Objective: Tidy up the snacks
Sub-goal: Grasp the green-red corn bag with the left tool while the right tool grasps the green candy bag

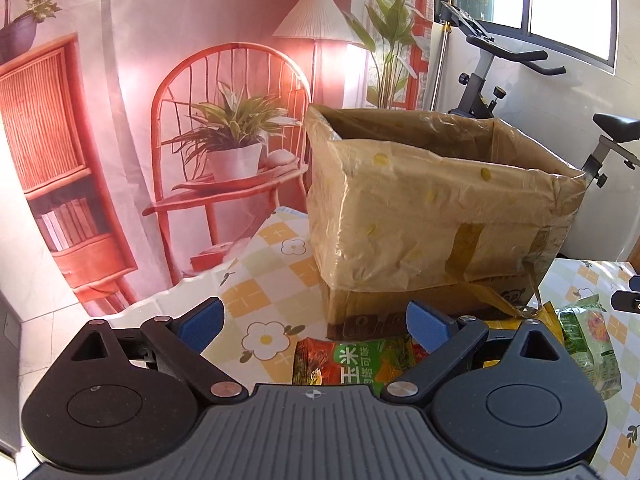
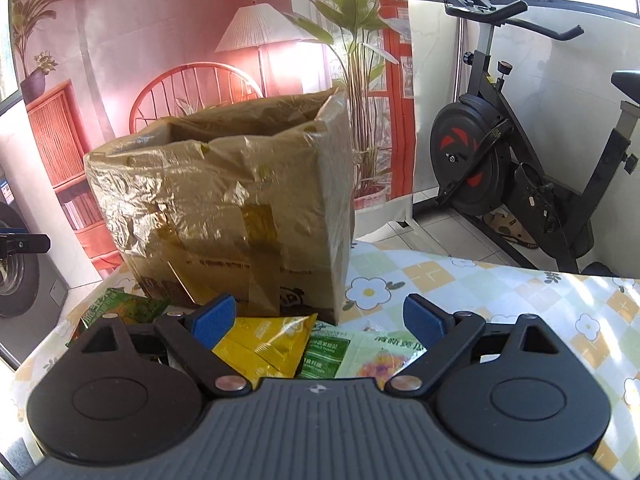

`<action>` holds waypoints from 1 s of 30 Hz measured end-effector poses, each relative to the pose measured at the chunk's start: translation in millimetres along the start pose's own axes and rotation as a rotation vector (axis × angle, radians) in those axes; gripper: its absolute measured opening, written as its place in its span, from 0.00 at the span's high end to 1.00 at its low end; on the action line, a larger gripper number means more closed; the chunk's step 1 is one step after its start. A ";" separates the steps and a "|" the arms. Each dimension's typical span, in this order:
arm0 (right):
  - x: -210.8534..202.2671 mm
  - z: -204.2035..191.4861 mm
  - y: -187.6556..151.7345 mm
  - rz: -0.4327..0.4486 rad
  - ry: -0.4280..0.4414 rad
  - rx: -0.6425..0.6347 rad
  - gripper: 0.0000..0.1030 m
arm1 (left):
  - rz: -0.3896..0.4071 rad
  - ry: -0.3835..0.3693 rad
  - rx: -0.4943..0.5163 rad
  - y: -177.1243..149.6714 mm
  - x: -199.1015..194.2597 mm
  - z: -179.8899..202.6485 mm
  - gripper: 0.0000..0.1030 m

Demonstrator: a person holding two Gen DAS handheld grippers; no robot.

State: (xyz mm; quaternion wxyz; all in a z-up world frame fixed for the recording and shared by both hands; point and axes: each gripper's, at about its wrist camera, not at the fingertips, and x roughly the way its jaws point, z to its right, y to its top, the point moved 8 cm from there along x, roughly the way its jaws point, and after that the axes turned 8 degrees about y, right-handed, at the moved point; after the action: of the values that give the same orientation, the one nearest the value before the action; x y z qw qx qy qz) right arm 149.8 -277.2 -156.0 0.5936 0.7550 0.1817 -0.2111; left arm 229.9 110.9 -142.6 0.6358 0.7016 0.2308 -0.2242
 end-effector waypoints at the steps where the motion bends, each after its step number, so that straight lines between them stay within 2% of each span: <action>1: 1.8 4.8 -7.4 -0.013 -0.011 0.007 0.10 | -0.008 0.001 -0.011 -5.6 3.2 -2.6 0.06; 8: 12.6 30.0 -35.4 -0.059 -0.063 0.050 0.10 | -0.032 -0.003 0.001 -29.3 23.1 2.7 0.09; 17: 22.5 26.1 -36.0 -0.064 -0.049 0.054 0.10 | -0.058 -0.056 0.015 -42.9 40.7 15.3 0.09; 25: 31.8 24.8 -42.5 -0.079 -0.044 0.061 0.10 | -0.112 -0.099 -0.069 -55.6 68.1 13.5 0.09; 30: 34.5 27.3 -42.9 -0.080 -0.050 0.067 0.10 | -0.143 -0.113 -0.059 -62.6 88.0 23.1 0.09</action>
State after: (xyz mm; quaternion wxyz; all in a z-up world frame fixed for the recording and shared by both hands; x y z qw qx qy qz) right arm 153.7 -293.1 -215.2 0.5633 0.7611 0.1897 -0.2597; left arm 261.0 96.6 -247.6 0.6504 0.6507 0.2506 -0.3014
